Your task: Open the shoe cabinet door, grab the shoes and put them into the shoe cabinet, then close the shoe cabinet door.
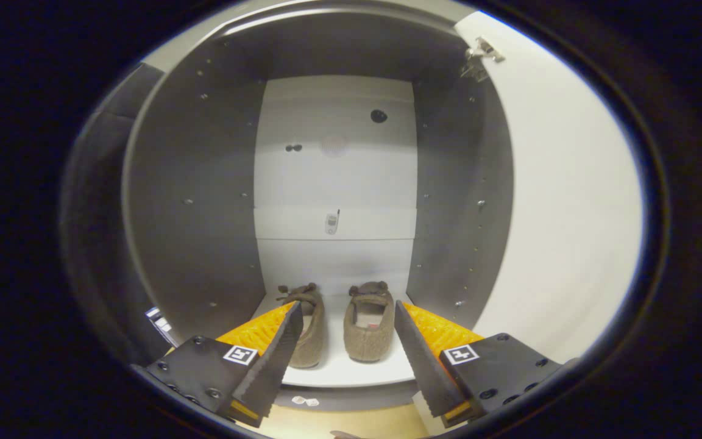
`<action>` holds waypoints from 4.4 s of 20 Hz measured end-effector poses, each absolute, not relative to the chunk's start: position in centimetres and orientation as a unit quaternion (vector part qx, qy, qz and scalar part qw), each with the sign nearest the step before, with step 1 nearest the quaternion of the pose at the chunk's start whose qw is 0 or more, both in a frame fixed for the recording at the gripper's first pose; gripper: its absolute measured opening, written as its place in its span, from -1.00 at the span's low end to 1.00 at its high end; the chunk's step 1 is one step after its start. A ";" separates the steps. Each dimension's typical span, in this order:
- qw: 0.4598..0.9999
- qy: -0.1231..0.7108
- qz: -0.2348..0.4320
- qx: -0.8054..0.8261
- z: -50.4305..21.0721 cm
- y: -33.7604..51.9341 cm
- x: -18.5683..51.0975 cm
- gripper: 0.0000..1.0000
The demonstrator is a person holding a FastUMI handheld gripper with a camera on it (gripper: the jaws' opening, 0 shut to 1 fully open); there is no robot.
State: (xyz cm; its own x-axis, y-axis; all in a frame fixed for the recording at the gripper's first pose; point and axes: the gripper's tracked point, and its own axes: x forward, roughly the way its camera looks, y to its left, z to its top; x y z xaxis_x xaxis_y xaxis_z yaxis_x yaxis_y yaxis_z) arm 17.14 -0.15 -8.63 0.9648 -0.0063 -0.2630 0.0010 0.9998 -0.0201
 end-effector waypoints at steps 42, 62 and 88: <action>0.998 0.057 -0.021 0.011 -1.2 -34.8 -2.6 0.93; 0.998 0.067 0.002 0.002 -1.4 -26.6 -2.9 0.84; 0.995 0.070 0.044 0.059 -4.9 3.5 7.4 0.84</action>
State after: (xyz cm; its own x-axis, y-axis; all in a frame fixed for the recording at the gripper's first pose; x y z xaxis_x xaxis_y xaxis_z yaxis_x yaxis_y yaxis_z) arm 7.40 3.52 -4.93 0.9864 0.0959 -0.1334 -0.0796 0.9892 0.1228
